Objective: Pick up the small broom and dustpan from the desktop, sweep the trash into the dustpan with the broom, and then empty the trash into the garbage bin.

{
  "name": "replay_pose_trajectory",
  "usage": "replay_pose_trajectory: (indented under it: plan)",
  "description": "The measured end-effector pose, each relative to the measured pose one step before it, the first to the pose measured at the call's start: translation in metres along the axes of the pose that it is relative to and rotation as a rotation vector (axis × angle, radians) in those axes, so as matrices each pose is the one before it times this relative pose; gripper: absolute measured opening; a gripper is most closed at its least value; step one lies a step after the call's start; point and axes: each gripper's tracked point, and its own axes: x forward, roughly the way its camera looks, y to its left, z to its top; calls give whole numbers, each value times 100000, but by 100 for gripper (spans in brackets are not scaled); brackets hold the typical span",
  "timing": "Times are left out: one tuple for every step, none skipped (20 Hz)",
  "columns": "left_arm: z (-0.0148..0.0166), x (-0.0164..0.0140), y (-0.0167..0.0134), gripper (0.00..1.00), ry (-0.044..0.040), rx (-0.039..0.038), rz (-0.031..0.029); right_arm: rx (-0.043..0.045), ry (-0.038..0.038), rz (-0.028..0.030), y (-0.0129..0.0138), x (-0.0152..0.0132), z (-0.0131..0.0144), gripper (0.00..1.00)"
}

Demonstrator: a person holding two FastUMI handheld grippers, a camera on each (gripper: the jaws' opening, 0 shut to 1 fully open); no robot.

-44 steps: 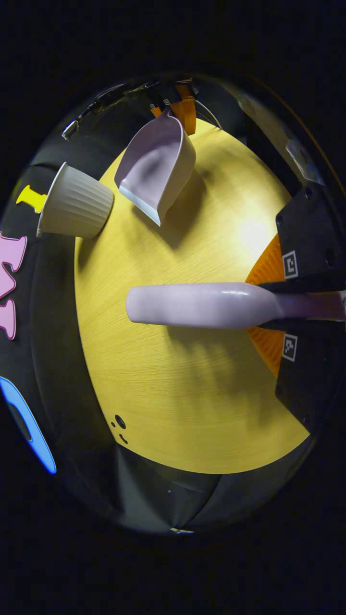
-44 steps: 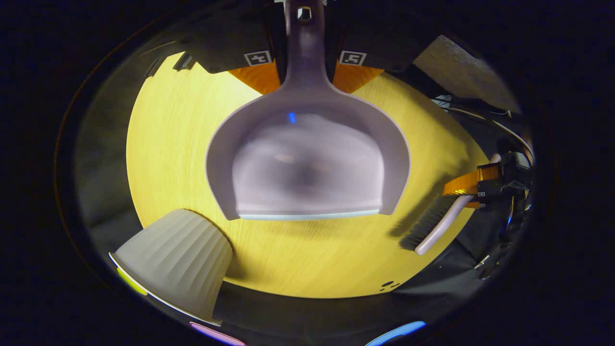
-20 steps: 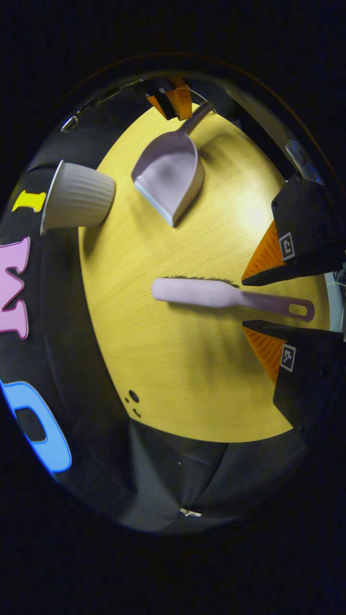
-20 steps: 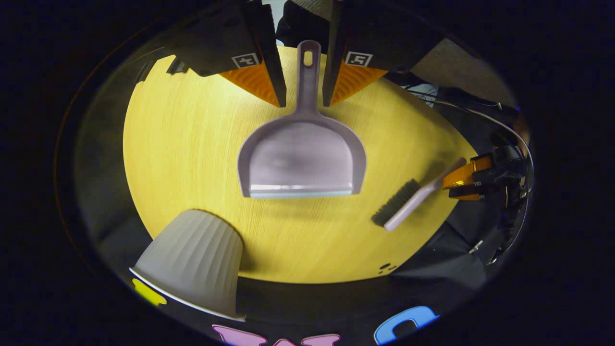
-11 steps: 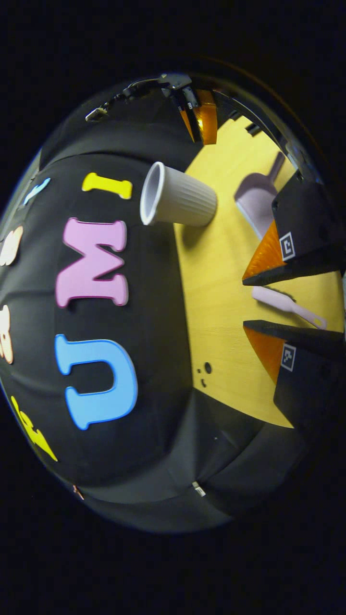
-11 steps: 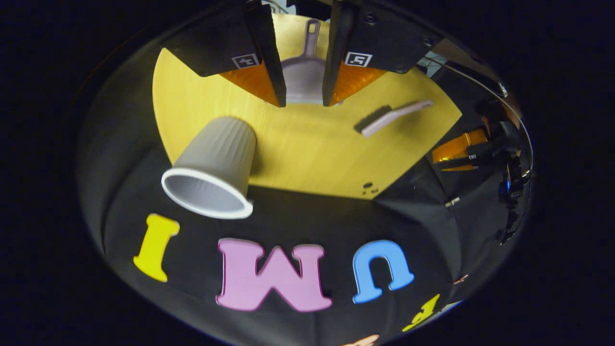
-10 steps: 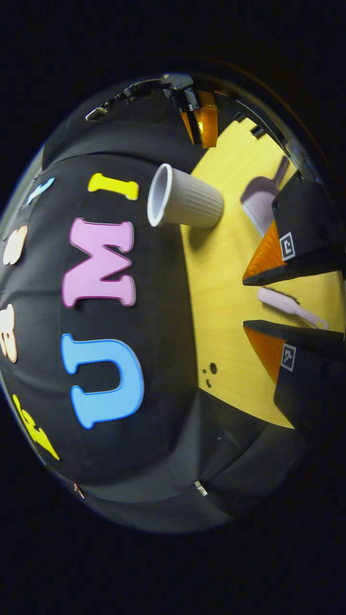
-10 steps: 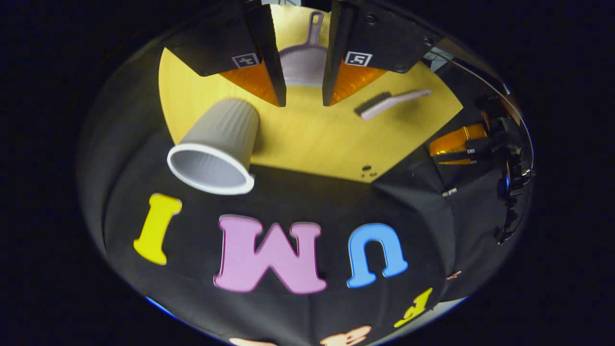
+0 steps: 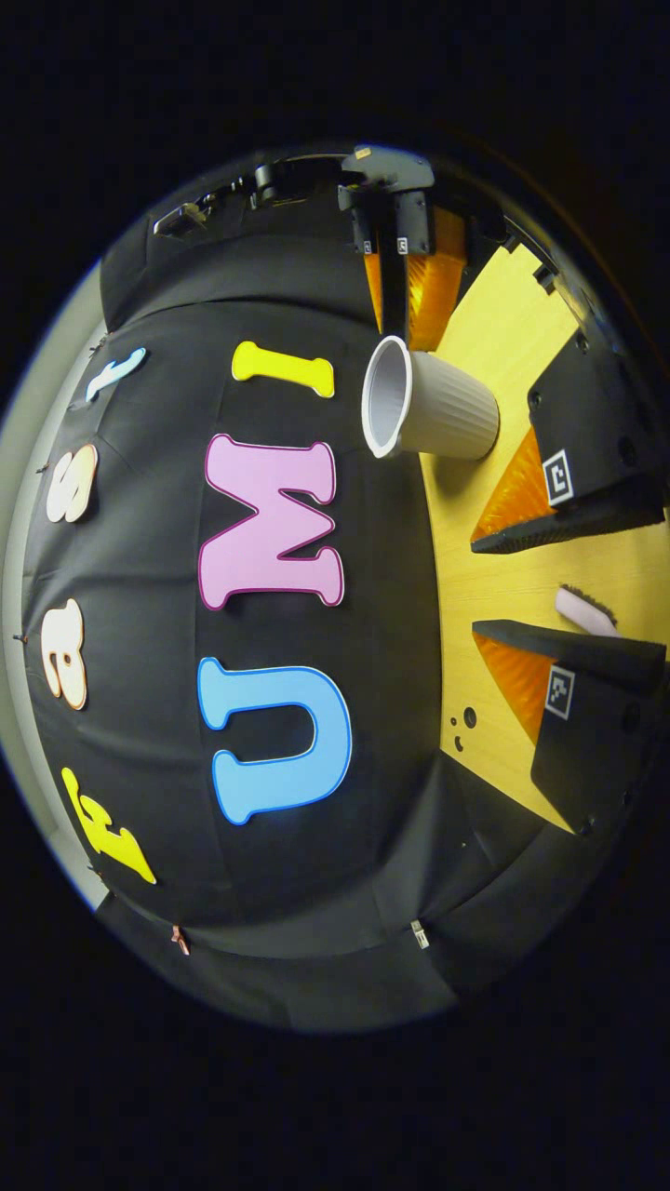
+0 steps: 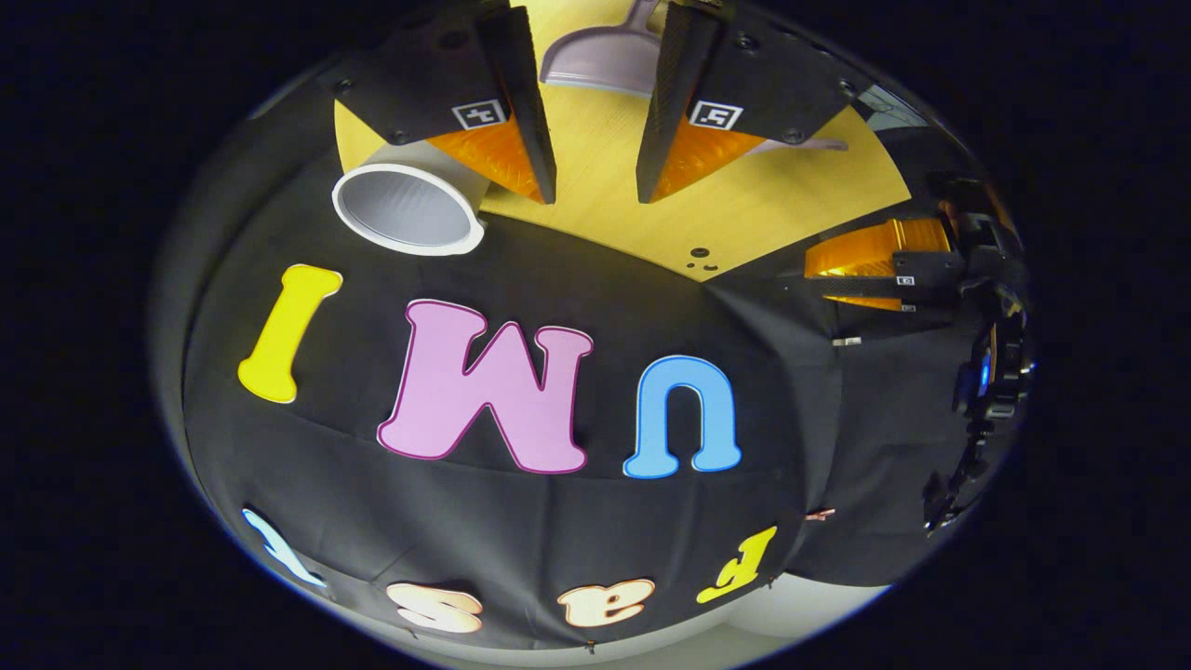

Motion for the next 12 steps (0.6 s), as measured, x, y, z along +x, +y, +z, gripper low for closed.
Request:
replay_pose_trajectory:
  plan:
    - [81,-233,-238,48,-32,208,739,417,151,1821,328,53,82,57]
    - [89,-234,-157,48,53,306,618,101,189,981,140,-37,-132,56]
    - [-348,-145,-163,48,482,262,522,-399,234,713,22,106,-121,57]
    - [-186,-282,-47,48,607,112,532,-258,164,648,-14,138,-85,57]
    - [-121,-252,130,48,473,-223,985,-219,445,787,100,189,-61,57]
    - [-242,-80,140,48,651,-627,400,-298,427,396,90,92,-8,58]
    - [-155,-31,188,48,746,-728,314,-202,332,226,1,-13,-41,57]
    - [-88,24,306,48,772,-428,489,152,494,91,72,121,64,57]
    - [-217,145,320,48,719,-295,602,127,667,-71,77,105,-83,57]
    - [-282,130,214,48,773,-420,255,-143,660,171,128,22,-44,57]
    - [-35,142,303,48,512,-356,212,-639,387,-299,47,121,115,57]
    - [43,44,234,48,-20,-23,-269,-437,32,-332,94,75,156,57]
